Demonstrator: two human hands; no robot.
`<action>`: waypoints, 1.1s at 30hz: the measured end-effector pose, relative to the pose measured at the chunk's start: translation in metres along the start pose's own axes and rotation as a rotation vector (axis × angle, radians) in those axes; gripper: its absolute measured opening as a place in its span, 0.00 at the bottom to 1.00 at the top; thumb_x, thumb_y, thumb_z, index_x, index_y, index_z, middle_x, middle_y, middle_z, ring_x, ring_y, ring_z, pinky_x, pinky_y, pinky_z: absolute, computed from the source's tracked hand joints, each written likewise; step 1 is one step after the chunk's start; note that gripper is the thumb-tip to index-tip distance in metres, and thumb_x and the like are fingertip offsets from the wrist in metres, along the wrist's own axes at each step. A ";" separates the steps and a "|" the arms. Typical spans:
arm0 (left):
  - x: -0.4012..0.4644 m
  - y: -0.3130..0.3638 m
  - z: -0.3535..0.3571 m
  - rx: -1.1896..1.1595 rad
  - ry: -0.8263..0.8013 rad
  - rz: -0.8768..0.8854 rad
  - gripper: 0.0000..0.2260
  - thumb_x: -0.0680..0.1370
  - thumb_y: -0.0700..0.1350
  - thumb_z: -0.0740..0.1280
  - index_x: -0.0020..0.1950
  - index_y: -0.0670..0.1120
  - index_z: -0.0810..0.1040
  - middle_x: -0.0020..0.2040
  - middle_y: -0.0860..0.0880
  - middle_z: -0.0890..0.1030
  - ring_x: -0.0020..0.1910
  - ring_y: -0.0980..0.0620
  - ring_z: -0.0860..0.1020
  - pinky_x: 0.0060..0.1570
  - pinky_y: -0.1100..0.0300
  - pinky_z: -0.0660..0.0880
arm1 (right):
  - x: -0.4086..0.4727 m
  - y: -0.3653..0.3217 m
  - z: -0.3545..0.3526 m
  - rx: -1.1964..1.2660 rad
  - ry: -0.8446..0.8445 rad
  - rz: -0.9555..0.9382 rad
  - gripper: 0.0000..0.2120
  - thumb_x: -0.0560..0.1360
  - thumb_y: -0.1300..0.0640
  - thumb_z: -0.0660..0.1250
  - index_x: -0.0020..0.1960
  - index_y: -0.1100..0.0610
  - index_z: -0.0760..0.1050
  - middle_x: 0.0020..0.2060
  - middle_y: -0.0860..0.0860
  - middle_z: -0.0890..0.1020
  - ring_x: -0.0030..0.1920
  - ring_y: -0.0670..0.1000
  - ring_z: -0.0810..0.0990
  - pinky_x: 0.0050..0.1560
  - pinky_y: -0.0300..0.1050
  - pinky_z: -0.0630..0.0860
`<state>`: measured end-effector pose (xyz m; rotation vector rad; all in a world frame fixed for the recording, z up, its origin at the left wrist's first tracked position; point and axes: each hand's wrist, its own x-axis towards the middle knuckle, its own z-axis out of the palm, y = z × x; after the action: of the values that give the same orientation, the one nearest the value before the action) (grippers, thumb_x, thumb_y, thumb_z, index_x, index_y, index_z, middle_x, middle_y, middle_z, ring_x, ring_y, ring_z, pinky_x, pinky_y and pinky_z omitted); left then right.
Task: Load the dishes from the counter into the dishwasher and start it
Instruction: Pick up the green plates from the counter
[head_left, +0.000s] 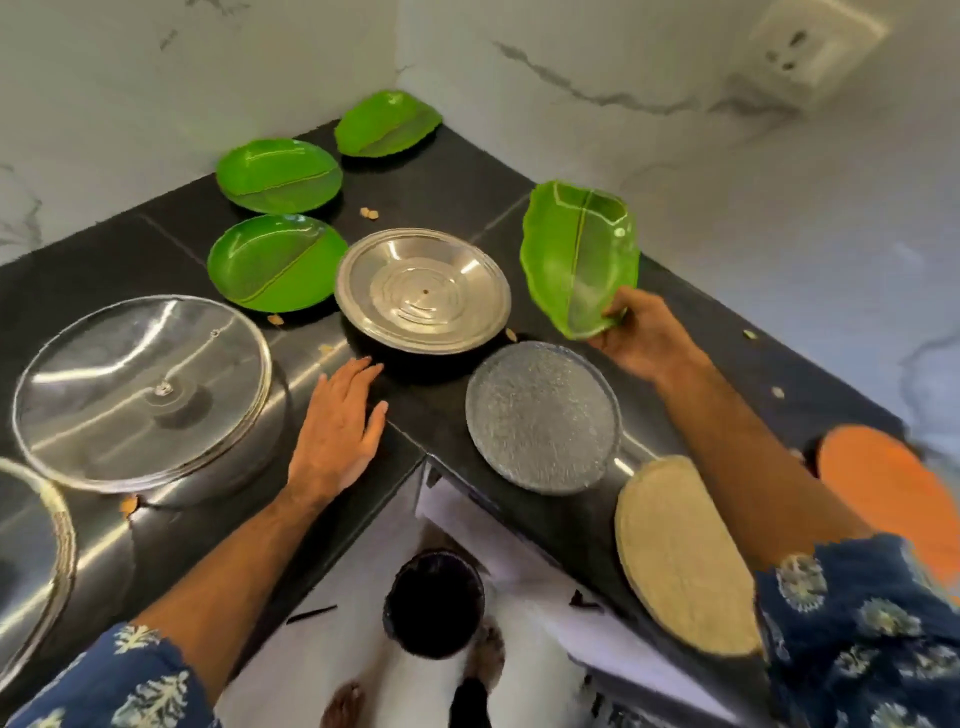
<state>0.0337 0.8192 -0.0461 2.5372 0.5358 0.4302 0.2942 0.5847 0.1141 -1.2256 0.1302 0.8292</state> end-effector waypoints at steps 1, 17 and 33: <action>-0.004 0.001 -0.003 -0.081 0.020 0.034 0.20 0.82 0.46 0.62 0.74 0.46 0.68 0.73 0.46 0.70 0.74 0.46 0.67 0.73 0.42 0.63 | -0.031 0.016 -0.009 0.002 0.047 0.000 0.26 0.66 0.71 0.57 0.63 0.66 0.74 0.52 0.59 0.82 0.48 0.57 0.83 0.42 0.49 0.84; -0.214 0.290 0.046 -1.174 -0.989 -0.142 0.08 0.81 0.39 0.64 0.60 0.45 0.76 0.46 0.55 0.86 0.44 0.57 0.83 0.45 0.56 0.81 | -0.438 0.246 -0.152 0.083 0.449 -0.051 0.31 0.52 0.73 0.55 0.53 0.65 0.77 0.40 0.57 0.86 0.34 0.54 0.84 0.28 0.40 0.78; -0.474 0.373 0.313 0.230 -1.454 0.540 0.17 0.82 0.46 0.64 0.69 0.44 0.74 0.59 0.43 0.80 0.60 0.48 0.78 0.58 0.60 0.68 | -0.575 0.544 -0.441 0.203 0.901 0.240 0.23 0.71 0.76 0.60 0.58 0.55 0.74 0.47 0.54 0.83 0.49 0.56 0.80 0.48 0.47 0.78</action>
<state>-0.1487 0.1819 -0.1957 2.3789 -0.6721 -1.2986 -0.3041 -0.0296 -0.1798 -1.3242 1.0797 0.3938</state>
